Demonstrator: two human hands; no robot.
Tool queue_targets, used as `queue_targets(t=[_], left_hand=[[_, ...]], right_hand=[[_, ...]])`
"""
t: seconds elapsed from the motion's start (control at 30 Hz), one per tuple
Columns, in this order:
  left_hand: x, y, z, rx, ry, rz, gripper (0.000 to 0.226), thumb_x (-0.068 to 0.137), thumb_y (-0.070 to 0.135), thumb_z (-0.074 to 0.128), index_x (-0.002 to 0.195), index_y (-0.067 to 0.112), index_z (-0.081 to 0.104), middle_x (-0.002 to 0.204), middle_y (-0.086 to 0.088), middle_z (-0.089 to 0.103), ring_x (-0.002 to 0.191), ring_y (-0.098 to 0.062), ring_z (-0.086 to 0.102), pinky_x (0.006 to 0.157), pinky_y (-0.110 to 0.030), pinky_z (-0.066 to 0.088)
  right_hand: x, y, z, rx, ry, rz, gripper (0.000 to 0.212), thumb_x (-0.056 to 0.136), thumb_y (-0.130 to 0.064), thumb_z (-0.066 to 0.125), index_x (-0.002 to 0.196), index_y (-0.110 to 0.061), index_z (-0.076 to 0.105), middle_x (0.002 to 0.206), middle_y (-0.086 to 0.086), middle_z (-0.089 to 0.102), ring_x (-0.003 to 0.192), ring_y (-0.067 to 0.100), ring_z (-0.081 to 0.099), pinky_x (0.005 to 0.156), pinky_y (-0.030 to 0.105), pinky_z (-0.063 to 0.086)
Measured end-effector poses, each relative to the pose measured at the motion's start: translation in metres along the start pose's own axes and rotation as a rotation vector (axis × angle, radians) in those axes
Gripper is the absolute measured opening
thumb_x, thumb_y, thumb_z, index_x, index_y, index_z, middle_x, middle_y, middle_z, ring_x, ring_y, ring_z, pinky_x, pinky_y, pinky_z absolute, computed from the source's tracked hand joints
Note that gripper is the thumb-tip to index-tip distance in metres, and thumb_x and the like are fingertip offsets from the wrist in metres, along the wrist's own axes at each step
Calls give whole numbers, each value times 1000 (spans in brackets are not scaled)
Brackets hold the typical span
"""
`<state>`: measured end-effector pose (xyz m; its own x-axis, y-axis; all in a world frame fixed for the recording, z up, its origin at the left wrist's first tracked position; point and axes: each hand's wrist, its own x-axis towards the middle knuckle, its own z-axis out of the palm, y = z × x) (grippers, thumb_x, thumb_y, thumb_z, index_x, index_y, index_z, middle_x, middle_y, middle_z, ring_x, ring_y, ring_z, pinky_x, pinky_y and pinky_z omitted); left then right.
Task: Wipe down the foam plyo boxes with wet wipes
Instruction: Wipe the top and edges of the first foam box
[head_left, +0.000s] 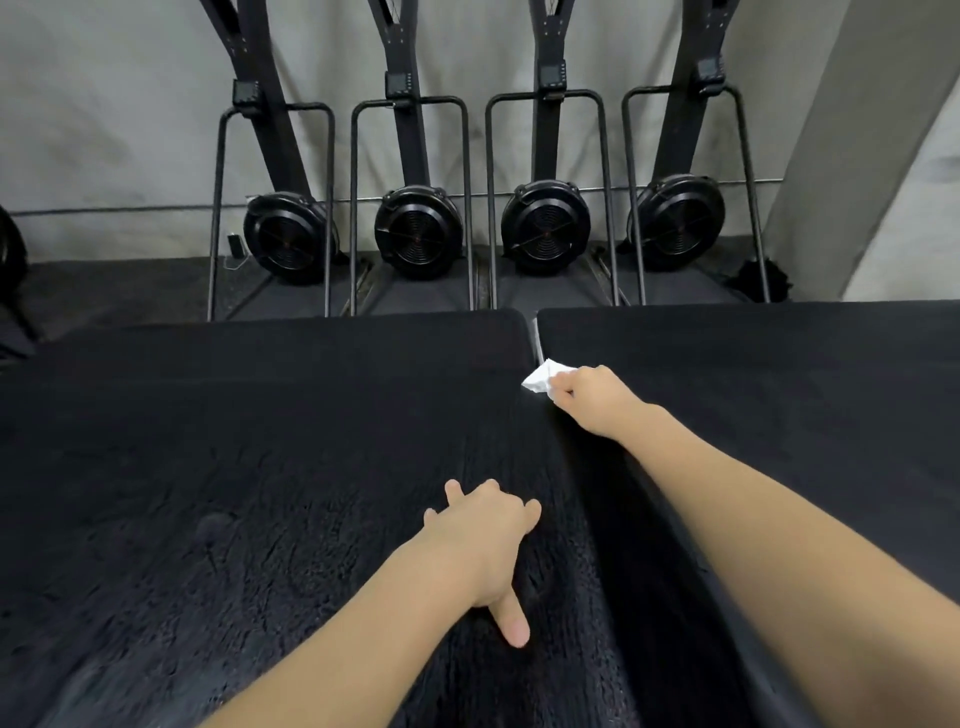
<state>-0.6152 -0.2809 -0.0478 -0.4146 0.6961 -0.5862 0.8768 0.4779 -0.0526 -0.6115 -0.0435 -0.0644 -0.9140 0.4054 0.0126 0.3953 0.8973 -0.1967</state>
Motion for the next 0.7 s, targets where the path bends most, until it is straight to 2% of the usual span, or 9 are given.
queue_targets(t=[0.03,0.1,0.17,0.27,0.43,0.5,0.57,0.63,0.7], left_hand=[[-1,0,0,-1,5,-2,146,54,61,90,162,26,-3,152,-26,25,144,-59,18,117,-65,26],[-3,0,0,-21,9,-3,144,56,58,90,162,27,-3,155,-24,22,145,-60,11,117,-65,26],[-5,0,0,-39,5,-5,143,56,56,91,162,27,0,157,-23,20,146,-60,6,117,-66,26],[-4,1,0,-59,4,3,141,51,57,93,161,23,11,151,-26,28,145,-59,15,115,-69,26],[-10,4,-6,-67,14,1,137,52,57,93,160,22,16,137,-22,38,138,-57,28,111,-69,32],[-19,8,-9,-120,10,-8,131,58,47,95,161,22,17,146,-19,31,142,-57,20,110,-69,33],[-27,10,-10,-203,16,-19,120,62,35,96,158,15,26,156,-15,24,147,-56,4,115,-71,23],[-28,7,-9,-238,13,-23,119,65,30,96,159,13,24,164,-14,13,149,-54,-11,118,-70,12],[-28,4,-9,-203,-5,-12,123,68,33,93,162,20,15,167,-16,-3,148,-54,-14,118,-71,10]], right_hand=[[4,1,-2,-28,-24,16,35,105,-25,36,83,-24,62,74,-2,47,90,30,53,84,43,47],[6,4,-7,-53,-58,79,29,105,-18,36,101,-15,64,82,2,50,97,33,56,85,47,51],[-2,7,-7,-89,-16,113,25,103,-12,39,104,-15,64,89,3,57,98,33,58,84,47,53],[-23,-6,-3,-90,75,142,24,101,-10,42,97,-19,63,92,0,60,95,30,62,86,44,53],[-21,-71,11,-79,89,-36,28,100,-9,41,109,-11,67,107,6,69,98,30,64,81,35,49],[-7,-103,20,-28,81,-119,24,100,-9,43,103,-10,66,103,7,68,97,29,63,77,35,48],[7,-135,29,45,36,-194,23,100,-12,43,99,-11,65,98,7,66,94,29,63,76,36,48],[20,-151,34,128,-43,-258,28,102,-25,41,97,-14,66,93,5,64,94,29,60,81,41,48],[27,-142,30,178,-98,-273,32,101,-39,40,98,-23,67,92,3,64,92,29,57,84,43,47]])
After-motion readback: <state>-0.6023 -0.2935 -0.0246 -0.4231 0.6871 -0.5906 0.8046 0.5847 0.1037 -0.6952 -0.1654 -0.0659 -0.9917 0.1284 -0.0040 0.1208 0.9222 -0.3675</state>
